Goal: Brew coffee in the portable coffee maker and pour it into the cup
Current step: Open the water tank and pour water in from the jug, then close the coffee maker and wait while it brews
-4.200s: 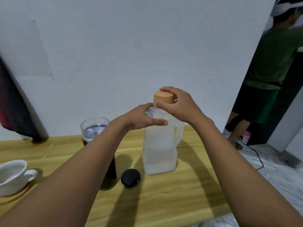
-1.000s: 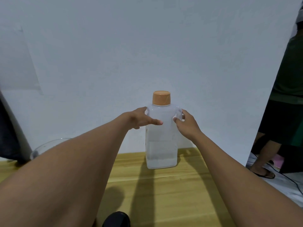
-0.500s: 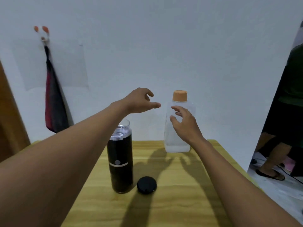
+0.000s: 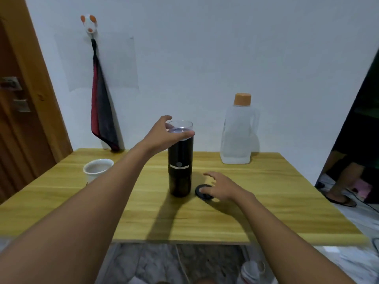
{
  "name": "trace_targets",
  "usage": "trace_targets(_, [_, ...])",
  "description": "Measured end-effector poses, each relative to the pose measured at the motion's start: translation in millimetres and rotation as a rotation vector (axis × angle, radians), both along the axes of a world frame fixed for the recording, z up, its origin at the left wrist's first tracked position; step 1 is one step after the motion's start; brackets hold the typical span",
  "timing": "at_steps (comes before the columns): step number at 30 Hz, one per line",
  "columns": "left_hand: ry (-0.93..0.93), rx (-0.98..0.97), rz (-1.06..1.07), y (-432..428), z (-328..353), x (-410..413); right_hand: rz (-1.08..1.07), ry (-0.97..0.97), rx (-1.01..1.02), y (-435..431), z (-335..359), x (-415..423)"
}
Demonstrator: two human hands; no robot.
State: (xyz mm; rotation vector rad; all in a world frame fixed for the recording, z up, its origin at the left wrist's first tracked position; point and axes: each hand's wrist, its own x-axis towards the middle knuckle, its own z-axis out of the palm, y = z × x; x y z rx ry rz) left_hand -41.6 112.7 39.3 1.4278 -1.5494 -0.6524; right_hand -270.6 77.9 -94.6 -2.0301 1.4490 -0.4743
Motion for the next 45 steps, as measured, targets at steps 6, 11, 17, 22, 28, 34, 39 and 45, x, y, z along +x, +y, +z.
trace_targets(6, [0.058,-0.018,0.023,-1.5,-21.5,4.3,-0.002,0.165,-0.099,5.1,-30.3,2.9])
trace_targets(11, [0.093,-0.052,0.030,-5.2,-29.5,4.7,-0.043,0.057,-0.218,6.8,-33.4,1.6])
trace_targets(17, [0.103,-0.091,0.015,-5.5,-33.7,3.6,-0.182,-0.466,-0.404,-3.2,46.7,-2.9])
trace_targets(22, [0.118,-0.110,0.008,-6.7,-37.0,3.3,-0.068,-0.592,-0.517,-0.8,137.0,17.0])
trace_targets(28, [0.127,-0.122,-0.009,-8.8,-40.0,4.6,0.068,-0.280,-0.513,-5.1,172.6,58.6])
trace_targets(34, [0.146,-0.142,-0.028,-7.6,-42.6,3.9,0.088,-0.062,-0.505,-13.7,166.9,72.6])
trace_targets(39, [0.154,-0.147,-0.029,-8.4,-43.2,3.4,0.093,-0.056,-0.518,-13.3,161.0,72.7])
trace_targets(45, [0.178,-0.160,-0.028,-9.2,-43.7,2.5,0.073,-0.111,-0.534,-11.5,149.4,75.2])
